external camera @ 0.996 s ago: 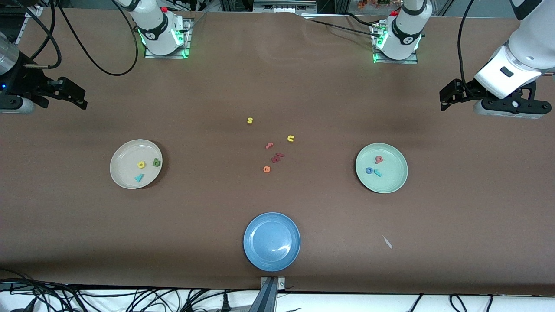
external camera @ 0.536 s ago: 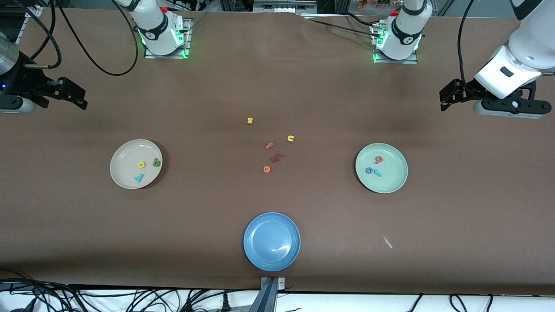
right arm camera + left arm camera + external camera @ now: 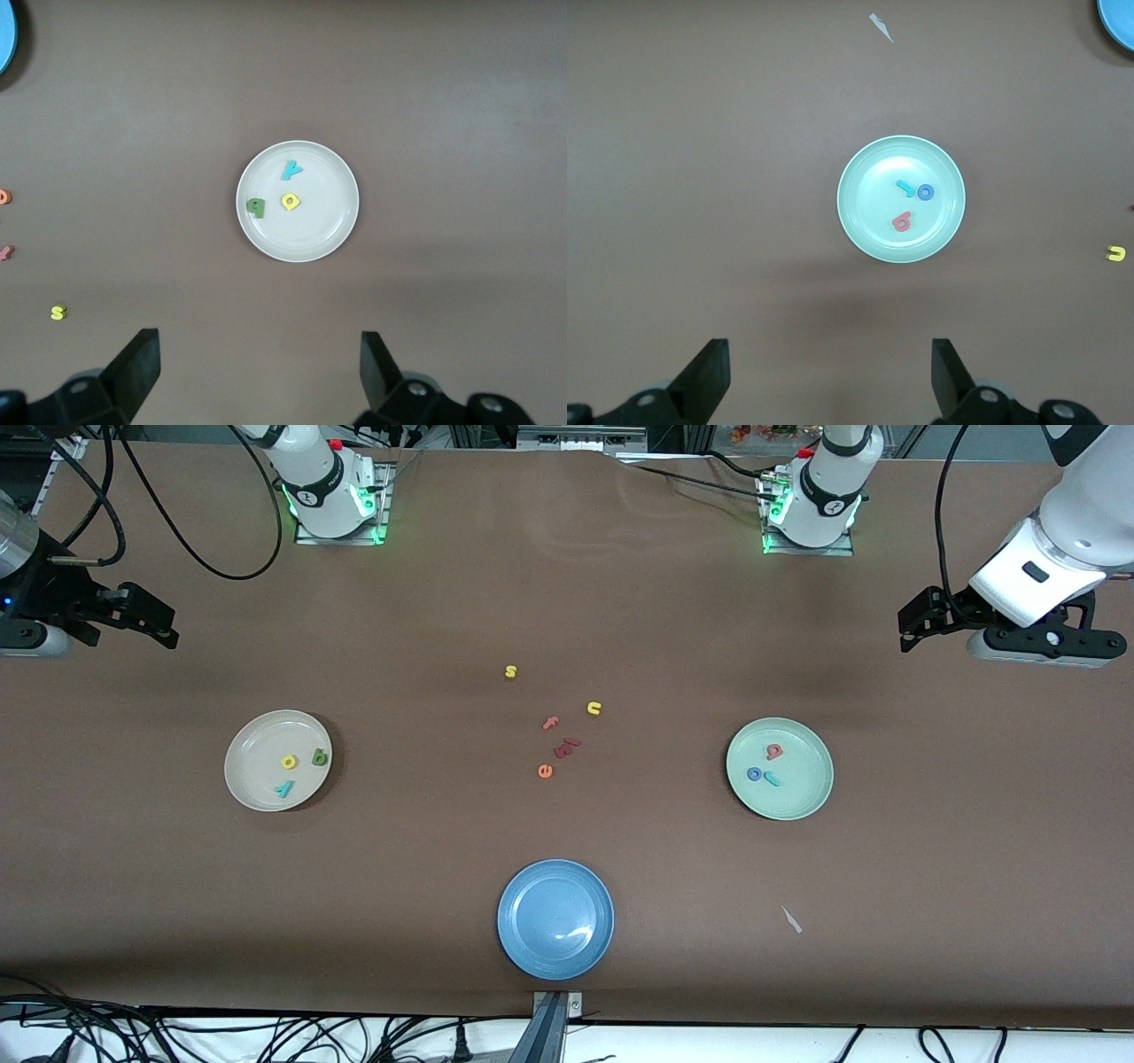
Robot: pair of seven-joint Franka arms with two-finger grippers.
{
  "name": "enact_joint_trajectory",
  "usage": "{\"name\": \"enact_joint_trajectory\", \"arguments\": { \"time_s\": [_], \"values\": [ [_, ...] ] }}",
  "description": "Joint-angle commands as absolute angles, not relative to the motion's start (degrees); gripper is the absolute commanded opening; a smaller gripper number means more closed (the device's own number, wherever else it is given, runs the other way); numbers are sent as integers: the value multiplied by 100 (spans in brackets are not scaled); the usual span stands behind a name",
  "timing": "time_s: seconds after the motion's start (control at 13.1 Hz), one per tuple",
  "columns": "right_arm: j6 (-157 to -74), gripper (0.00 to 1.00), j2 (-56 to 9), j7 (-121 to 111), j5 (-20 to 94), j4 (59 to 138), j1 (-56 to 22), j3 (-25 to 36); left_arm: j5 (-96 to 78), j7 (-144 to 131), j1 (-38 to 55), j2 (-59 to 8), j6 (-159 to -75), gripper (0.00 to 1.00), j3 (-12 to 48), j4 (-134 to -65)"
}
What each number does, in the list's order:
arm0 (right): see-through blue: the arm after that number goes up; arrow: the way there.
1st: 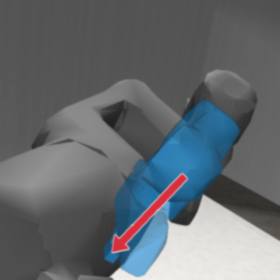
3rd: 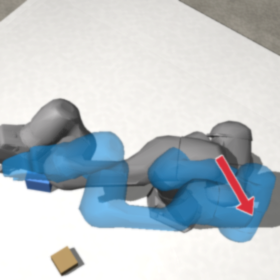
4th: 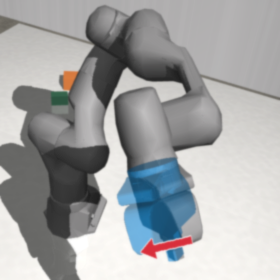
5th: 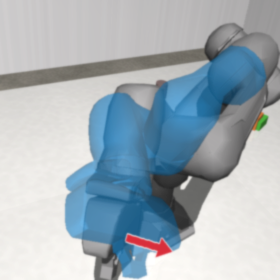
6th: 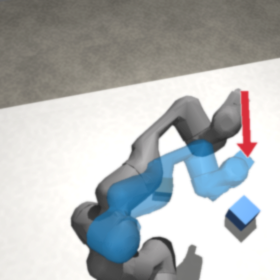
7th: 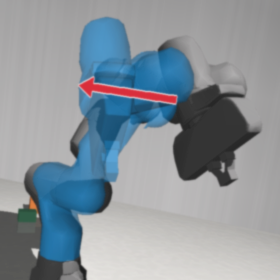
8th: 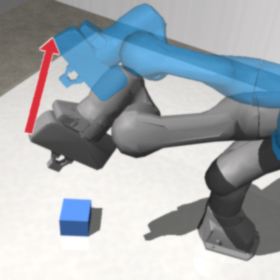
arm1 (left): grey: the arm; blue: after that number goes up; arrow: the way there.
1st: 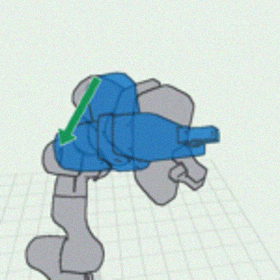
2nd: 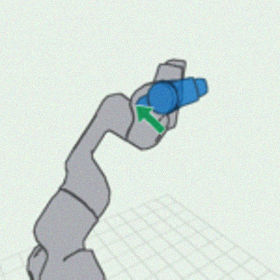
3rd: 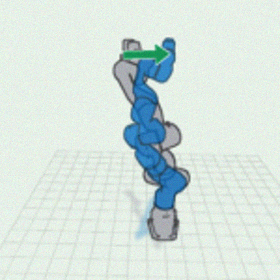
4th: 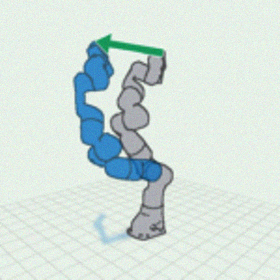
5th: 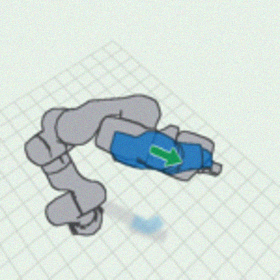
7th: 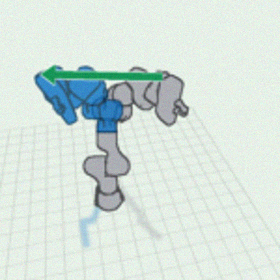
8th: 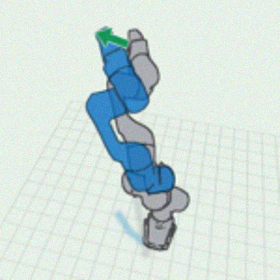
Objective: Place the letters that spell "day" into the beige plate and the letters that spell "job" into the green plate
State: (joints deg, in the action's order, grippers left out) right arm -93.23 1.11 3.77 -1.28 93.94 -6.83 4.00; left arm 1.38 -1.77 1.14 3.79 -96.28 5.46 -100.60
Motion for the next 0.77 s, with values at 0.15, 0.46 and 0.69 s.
{"name": "enact_joint_trajectory", "arguments": {
  "time_s": [0.15,0.46,0.69],
  "values": [
    [-9343,100,202,343,-202,9483,-642,343,-35,-27,149,290,-9510,100,510,-9879],
    [-9343,100,193,343,-202,9492,-642,343,-35,-44,167,290,-9422,100,519,-9861],
    [-9343,100,202,343,-202,9492,-642,343,-35,-44,167,290,-9413,100,519,-9861]
  ]
}}
